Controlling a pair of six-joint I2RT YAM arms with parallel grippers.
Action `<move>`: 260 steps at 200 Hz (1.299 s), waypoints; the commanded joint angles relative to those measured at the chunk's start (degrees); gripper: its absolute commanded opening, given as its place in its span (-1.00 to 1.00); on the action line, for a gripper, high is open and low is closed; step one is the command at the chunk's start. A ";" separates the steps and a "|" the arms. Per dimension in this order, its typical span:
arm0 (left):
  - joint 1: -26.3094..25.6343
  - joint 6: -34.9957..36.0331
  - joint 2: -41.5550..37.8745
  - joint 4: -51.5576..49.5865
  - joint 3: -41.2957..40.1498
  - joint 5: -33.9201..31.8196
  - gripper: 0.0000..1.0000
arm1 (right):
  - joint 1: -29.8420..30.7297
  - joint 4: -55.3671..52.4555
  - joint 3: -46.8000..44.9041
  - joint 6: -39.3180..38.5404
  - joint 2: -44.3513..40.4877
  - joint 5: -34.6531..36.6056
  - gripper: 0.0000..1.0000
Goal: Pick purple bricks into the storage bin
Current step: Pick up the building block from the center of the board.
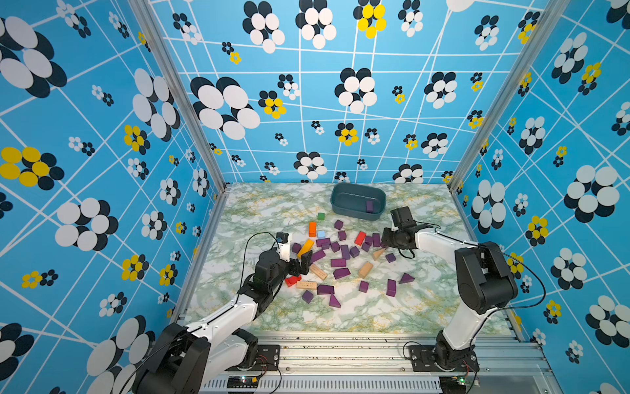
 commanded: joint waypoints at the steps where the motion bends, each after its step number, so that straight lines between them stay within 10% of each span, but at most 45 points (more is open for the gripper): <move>1: 0.46 0.30 -0.06 1.89 -0.83 -0.60 0.99 | 0.16 -3.17 1.92 -1.22 1.90 1.46 -0.06; 260: 0.45 -0.51 1.60 1.75 -0.60 -1.51 0.99 | 0.11 -2.70 2.70 1.19 0.07 -2.29 -0.49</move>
